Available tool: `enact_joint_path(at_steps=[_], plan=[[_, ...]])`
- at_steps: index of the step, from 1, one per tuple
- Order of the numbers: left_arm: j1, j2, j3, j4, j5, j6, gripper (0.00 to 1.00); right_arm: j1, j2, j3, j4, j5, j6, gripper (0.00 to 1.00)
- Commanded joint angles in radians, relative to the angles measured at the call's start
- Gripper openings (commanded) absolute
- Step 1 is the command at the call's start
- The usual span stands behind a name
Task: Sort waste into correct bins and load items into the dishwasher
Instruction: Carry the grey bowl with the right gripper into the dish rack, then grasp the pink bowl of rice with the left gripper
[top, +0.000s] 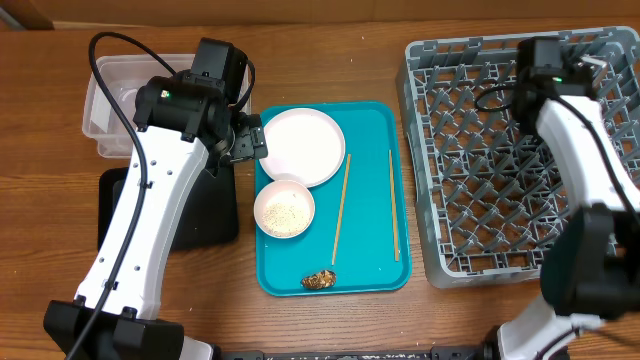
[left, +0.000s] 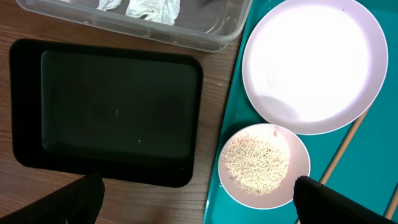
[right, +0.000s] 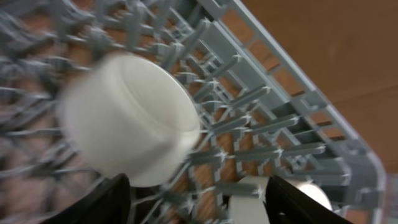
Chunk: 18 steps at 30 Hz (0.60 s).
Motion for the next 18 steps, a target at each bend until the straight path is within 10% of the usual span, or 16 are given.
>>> enact_joint_path(at_steps=[1,9,18], plan=[[-0.007,-0.016,0.014,-0.001,0.030,-0.010,0.99,-0.002,-0.146,0.003,-0.033,-0.264,0.008,0.82],[-0.009,0.028,0.014,0.003,0.137,-0.010,1.00,-0.002,-0.220,-0.001,-0.273,-0.770,-0.007,1.00],[-0.098,0.145,0.013,-0.033,0.232,-0.010,0.96,-0.002,-0.219,-0.002,-0.482,-0.793,-0.090,1.00]])
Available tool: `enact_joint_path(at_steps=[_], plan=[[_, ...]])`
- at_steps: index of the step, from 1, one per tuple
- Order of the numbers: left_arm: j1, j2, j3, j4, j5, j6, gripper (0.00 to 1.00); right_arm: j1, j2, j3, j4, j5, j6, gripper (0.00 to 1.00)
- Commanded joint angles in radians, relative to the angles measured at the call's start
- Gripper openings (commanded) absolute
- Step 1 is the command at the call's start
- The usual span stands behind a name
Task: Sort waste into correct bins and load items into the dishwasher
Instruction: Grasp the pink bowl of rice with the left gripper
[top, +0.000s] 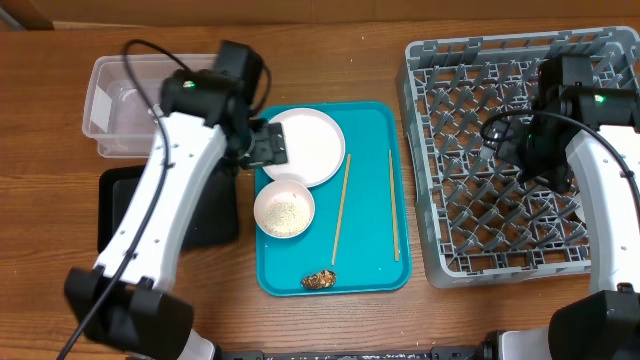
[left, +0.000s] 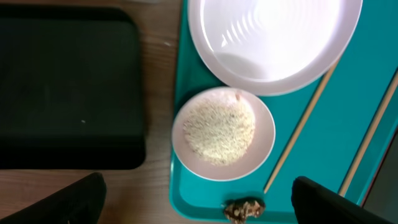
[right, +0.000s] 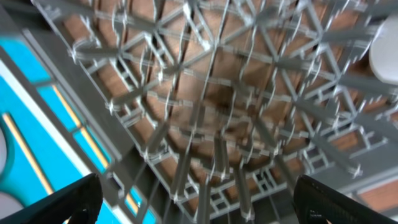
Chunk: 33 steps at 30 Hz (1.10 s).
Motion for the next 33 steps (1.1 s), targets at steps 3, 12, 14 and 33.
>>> enact_joint_path(at_steps=[3,12,14,33], plan=[[-0.117,0.097,0.013,-0.018,0.051,-0.010,0.98,-0.001,0.001,0.000,0.012,-0.050,-0.025,1.00],[-0.248,0.257,0.013,-0.021,0.047,-0.010,0.98,-0.001,0.001,0.000,0.013,-0.057,-0.025,1.00],[-0.260,0.296,0.013,-0.021,0.047,-0.010,0.97,-0.001,0.001,0.000,0.011,-0.057,-0.025,1.00],[-0.278,0.460,0.013,-0.004,0.051,-0.010,0.12,-0.001,0.001,0.000,0.011,-0.057,-0.025,1.00]])
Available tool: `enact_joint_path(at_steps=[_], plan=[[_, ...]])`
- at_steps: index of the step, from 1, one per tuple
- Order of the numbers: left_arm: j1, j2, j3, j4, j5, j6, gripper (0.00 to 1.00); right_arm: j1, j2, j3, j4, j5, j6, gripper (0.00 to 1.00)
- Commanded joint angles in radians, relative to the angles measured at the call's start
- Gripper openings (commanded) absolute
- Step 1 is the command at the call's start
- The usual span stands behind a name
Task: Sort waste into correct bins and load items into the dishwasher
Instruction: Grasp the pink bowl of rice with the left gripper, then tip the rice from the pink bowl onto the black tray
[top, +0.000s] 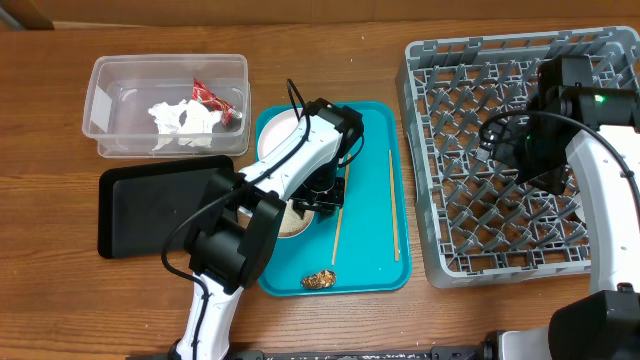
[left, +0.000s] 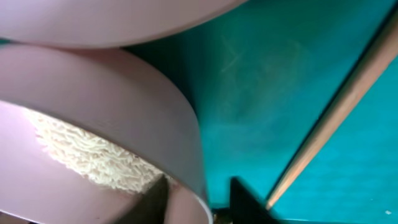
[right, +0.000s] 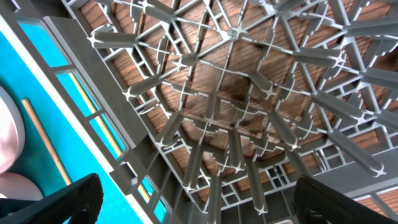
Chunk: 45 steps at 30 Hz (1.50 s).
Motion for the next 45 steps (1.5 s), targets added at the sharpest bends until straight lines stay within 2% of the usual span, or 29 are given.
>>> enact_joint_path(at_steps=[1,15,24,28,30,33,38,41,45], plan=[[-0.007,0.005,0.013,0.002,0.004,-0.009,0.04,-0.001,0.001,0.000,0.005,-0.002,-0.009,1.00],[-0.006,-0.040,0.033,-0.014,-0.032,-0.034,0.04,-0.001,0.001,0.000,0.003,-0.002,-0.010,1.00],[0.031,-0.286,0.042,-0.003,-0.082,-0.038,0.04,-0.001,0.001,0.000,0.004,-0.002,-0.010,1.00],[0.120,-0.413,0.042,0.009,-0.084,-0.038,0.04,-0.001,0.001,0.000,0.004,-0.002,-0.010,1.00],[0.169,-0.446,0.042,0.012,-0.038,-0.006,0.04,-0.001,0.001,0.000,0.004,-0.002,-0.010,1.00],[0.264,-0.477,0.041,0.017,0.138,0.148,0.04,-0.001,0.001,0.000,0.004,-0.002,-0.010,1.00],[0.428,-0.482,0.027,-0.007,0.285,0.277,0.04,-0.001,0.001,0.000,0.004,-0.002,-0.023,1.00],[0.526,-0.482,-0.012,-0.007,0.437,0.400,0.04,-0.001,0.001,0.000,0.004,-0.002,-0.025,1.00],[0.656,-0.482,-0.116,0.024,0.570,0.473,0.04,-0.001,0.001,0.000,0.004,-0.002,-0.025,1.00]])
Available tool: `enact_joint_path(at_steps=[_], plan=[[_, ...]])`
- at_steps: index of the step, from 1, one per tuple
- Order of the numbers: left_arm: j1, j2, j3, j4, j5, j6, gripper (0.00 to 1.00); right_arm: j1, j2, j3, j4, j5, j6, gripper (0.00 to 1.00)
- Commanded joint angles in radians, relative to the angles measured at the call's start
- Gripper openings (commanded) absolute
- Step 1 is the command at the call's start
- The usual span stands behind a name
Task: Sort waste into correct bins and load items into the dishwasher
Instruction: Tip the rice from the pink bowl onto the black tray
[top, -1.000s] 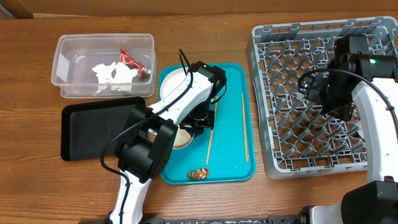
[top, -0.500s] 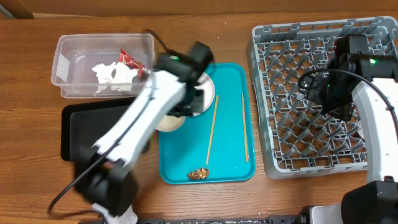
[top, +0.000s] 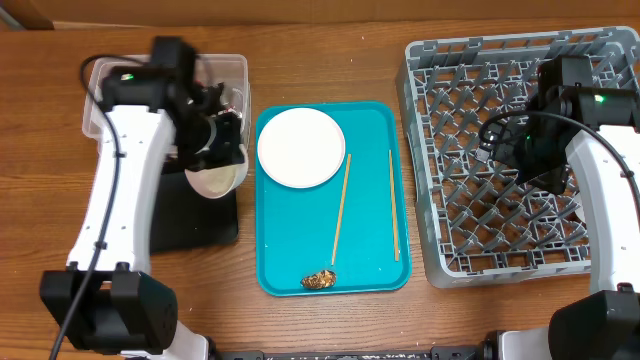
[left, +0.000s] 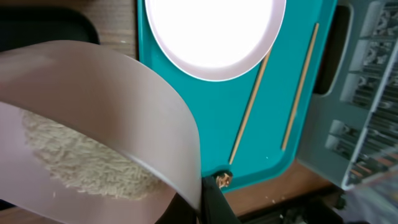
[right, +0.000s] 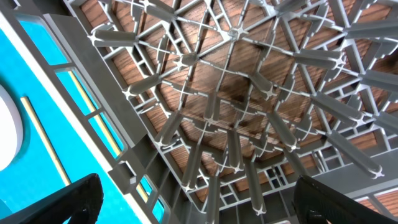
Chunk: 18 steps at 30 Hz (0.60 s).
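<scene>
My left gripper (top: 216, 160) is shut on the rim of the pale bowl of rice (top: 220, 178). It holds the bowl in the air over the right end of the black bin (top: 195, 225), just left of the teal tray (top: 370, 130). The left wrist view is filled by the bowl (left: 93, 137), with the rice still inside and my fingers (left: 208, 202) pinching its rim. On the tray lie a white plate (top: 300, 147), two chopsticks (top: 340, 208) and a brown food scrap (top: 320, 279). My right gripper (right: 199, 214) hangs open over the grey dish rack (top: 470, 150).
A clear plastic bin (top: 110, 100) with crumpled waste stands at the back left, partly under my left arm. The rack's upright pegs (right: 236, 143) fill the right wrist view. The teal tray's edge (right: 25, 93) and one chopstick (right: 43, 140) show at its left.
The bowl of rice was on the teal tray with my left gripper down at its rim. It is now off the tray, held over the black bin. The right arm has not moved.
First my left gripper was open high above the black bin and plate, while my right was over a white cup in the rack's far corner. Both then moved: left over the bowl, right over the rack's middle. The left then gripped the bowl's rim and now holds it beside the tray.
</scene>
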Motion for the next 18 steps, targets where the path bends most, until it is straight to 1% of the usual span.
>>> enact_joint_path(at_steps=[1,3,6,7,15,18], plan=[[0.113,-0.014,-0.109,0.034,0.226,0.153,0.04,-0.001,0.001,0.000,0.004,-0.002,-0.010,1.00],[0.183,-0.013,-0.172,0.070,0.294,0.196,0.04,-0.001,0.001,0.000,0.005,-0.002,-0.010,1.00],[0.279,-0.011,-0.246,0.116,0.354,0.244,0.04,-0.001,0.001,0.000,0.005,-0.002,-0.010,1.00],[0.342,-0.007,-0.293,0.144,0.419,0.293,0.04,-0.001,0.001,0.000,0.005,-0.002,-0.010,1.00],[0.494,-0.005,-0.462,0.278,0.557,0.392,0.04,-0.001,0.001,0.000,0.005,-0.002,-0.010,1.00],[0.535,-0.005,-0.511,0.295,0.674,0.510,0.04,-0.001,0.001,0.000,0.004,-0.002,-0.010,1.00]])
